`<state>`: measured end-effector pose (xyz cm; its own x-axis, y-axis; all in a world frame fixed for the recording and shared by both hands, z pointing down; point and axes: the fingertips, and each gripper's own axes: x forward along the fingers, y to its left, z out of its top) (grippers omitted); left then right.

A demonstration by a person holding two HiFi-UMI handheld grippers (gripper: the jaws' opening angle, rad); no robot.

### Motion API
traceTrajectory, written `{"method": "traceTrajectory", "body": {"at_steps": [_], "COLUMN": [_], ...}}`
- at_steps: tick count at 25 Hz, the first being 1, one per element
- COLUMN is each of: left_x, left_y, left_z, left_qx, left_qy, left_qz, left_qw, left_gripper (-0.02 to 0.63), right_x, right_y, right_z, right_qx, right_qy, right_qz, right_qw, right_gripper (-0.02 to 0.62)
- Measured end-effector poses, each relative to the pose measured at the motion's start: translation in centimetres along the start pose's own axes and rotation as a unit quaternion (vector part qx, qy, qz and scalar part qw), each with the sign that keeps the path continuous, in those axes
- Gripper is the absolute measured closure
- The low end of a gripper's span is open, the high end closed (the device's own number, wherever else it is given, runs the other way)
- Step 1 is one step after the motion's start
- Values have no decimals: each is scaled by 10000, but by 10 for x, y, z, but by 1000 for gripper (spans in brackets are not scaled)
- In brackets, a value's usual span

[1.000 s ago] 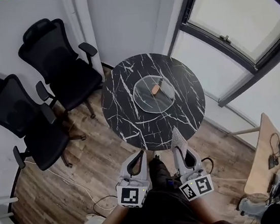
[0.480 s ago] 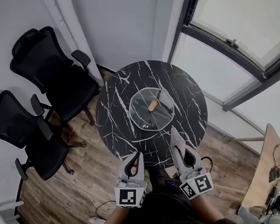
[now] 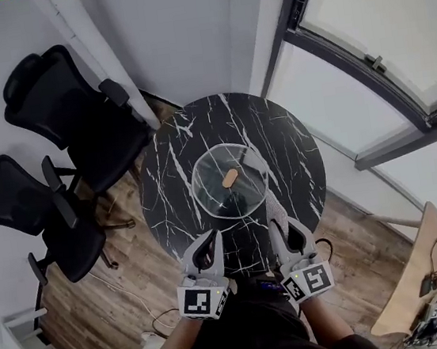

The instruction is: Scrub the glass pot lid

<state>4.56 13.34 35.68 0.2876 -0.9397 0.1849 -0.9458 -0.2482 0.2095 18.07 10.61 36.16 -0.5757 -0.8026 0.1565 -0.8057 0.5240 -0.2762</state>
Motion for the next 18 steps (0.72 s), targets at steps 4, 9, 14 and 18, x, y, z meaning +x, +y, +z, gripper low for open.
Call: {"method": "traceTrajectory", "body": {"at_steps": [4,9,14,18], "left_x": [34,54,67,90], "left_y": [1,7,23,39], "left_z": [2,-4,-18,-35], "left_qx": [62,136,164,105], "left_qy": [-2,64,232,406], "left_qz": [63,72,-55,-250], "left_qw": [10000,9999,9996,9988], "left_gripper": [603,603,603,603], "right_x": [23,44,68,89], "right_y": [-31,-50,-58,-68], "right_z": [-6,-22,-41,-61], "right_qx": [14,-42,-87,-176], "right_qy": [154,369,475,575], "right_qz": [16,-35,-40,-145], "right_qw": [9999,9993,9988,9981], "right_gripper": [520,520,520,520]}}
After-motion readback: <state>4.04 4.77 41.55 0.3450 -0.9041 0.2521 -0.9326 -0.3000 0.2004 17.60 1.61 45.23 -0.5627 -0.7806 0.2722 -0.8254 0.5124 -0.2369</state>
